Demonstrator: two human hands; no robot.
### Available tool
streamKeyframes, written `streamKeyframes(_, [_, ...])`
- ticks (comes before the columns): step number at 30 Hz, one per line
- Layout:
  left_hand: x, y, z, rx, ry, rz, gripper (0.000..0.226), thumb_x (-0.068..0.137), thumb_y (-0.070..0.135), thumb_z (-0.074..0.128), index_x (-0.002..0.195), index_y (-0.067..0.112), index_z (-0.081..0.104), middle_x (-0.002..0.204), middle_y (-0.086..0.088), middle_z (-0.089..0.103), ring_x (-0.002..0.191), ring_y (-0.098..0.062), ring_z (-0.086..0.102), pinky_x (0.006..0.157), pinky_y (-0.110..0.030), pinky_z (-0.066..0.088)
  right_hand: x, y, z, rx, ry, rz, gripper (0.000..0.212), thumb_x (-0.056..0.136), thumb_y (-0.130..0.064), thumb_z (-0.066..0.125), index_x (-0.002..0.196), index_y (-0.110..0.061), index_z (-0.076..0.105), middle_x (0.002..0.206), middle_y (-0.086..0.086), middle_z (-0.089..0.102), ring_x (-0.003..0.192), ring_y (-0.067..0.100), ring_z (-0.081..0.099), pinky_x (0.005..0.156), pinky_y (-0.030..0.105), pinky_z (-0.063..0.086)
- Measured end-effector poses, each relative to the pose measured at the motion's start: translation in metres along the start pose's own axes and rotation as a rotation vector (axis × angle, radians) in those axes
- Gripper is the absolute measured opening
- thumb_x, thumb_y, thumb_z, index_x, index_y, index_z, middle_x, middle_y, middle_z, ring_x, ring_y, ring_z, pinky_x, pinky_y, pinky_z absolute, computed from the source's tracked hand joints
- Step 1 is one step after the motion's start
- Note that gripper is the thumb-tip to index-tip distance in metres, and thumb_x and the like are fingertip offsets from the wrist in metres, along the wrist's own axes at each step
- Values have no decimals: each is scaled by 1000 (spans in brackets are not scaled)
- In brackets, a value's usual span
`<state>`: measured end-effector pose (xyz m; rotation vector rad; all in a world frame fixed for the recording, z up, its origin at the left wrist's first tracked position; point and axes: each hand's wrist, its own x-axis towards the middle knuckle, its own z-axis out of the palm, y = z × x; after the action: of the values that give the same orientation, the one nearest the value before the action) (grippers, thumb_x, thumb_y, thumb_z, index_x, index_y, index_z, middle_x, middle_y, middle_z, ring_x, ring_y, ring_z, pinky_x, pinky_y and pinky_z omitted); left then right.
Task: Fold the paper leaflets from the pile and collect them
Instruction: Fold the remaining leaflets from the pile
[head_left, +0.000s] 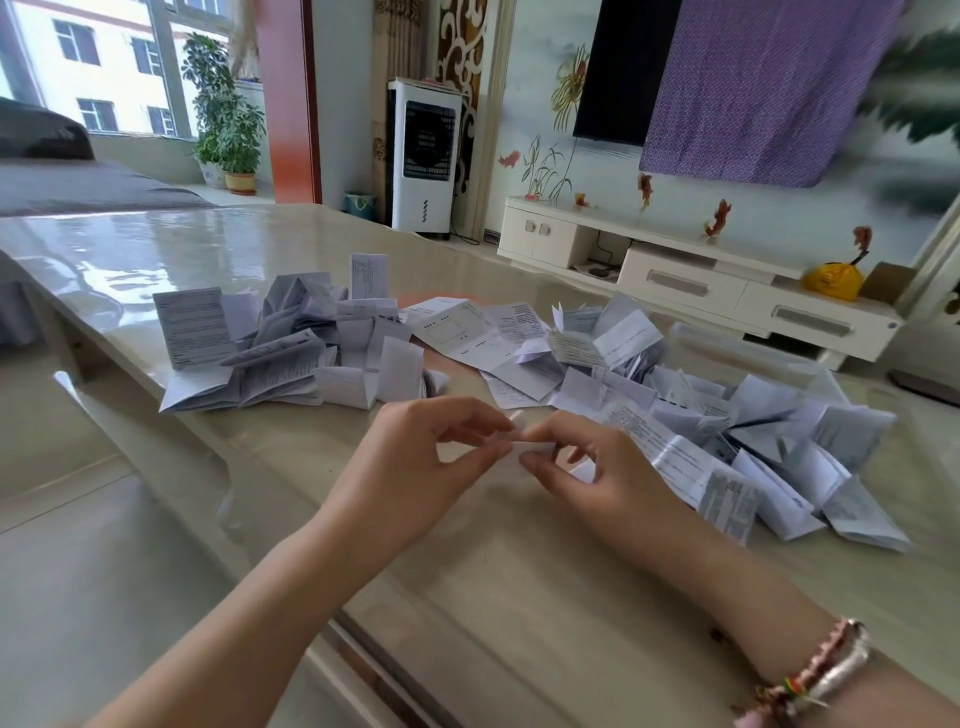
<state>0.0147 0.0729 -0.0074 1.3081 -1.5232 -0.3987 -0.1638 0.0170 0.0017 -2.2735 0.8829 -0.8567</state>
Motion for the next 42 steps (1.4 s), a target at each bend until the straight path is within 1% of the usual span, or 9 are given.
streamKeyframes(7, [4,2,-1,-93,51,-105,25,75,1,76,76,25,68,70,3,72,66,-21,68,74,-42,56,1,4,0,-6,113,83,29,86,-30,67,110,-28,51,103,-13,57,94,1,54,77,9,40])
streamKeyframes(12, [6,2,-2,-81,4,-112,27,75,2,77,86,25,67,63,5,70,62,-14,65,73,-33,55,3,2,-5,60,101,110,3,89,-15,65,88,-17,65,79,-6,66,68,-5,55,61,10,39])
streamKeyframes(16, [9,-1,-2,-64,-4,-132,23,79,8,75,91,26,67,72,5,71,67,-11,67,75,-32,56,6,4,-10,160,136,231,4,87,-9,67,83,-8,68,70,-5,67,66,-1,59,65,9,44])
streamKeyframes(20, [12,-8,-11,157,33,-163,7,83,29,72,87,27,66,77,12,67,70,-6,63,73,-31,54,21,10,-16,160,169,367,8,88,-7,65,81,-10,66,67,-4,69,61,-3,62,66,14,45])
streamKeyframes(23, [15,-15,-18,267,-12,-209,11,85,34,67,79,25,67,75,12,67,71,-7,63,74,-34,54,36,14,-15,-29,162,403,11,88,-11,64,79,-16,64,66,-4,71,70,4,65,71,22,49])
streamKeyframes(26, [15,-21,-21,300,-31,-258,14,86,37,64,76,27,65,76,11,68,73,-13,64,73,-37,56,57,12,-12,-290,135,394,5,90,-19,60,90,-20,64,75,-4,71,76,8,64,66,24,46])
streamKeyframes(32, [17,-26,-27,302,-8,-266,17,86,36,63,73,25,65,75,10,67,73,-15,63,73,-37,55,112,11,-2,-565,89,264,20,88,-30,62,101,-16,65,100,3,67,100,22,60,87,37,50])
streamKeyframes(38, [23,-29,-32,314,18,-268,17,85,37,62,74,26,66,78,12,66,74,-11,61,72,-30,53,153,20,26,-867,-145,263,59,90,-51,55,135,-16,43,132,14,53,124,31,45,101,40,39])
streamKeyframes(42, [25,-31,-33,308,-7,-270,18,86,37,62,73,25,65,75,12,66,72,-10,62,71,-30,54,161,31,34,-1060,-249,299,63,96,-55,35,142,-12,31,140,17,45,133,33,34,113,46,22])
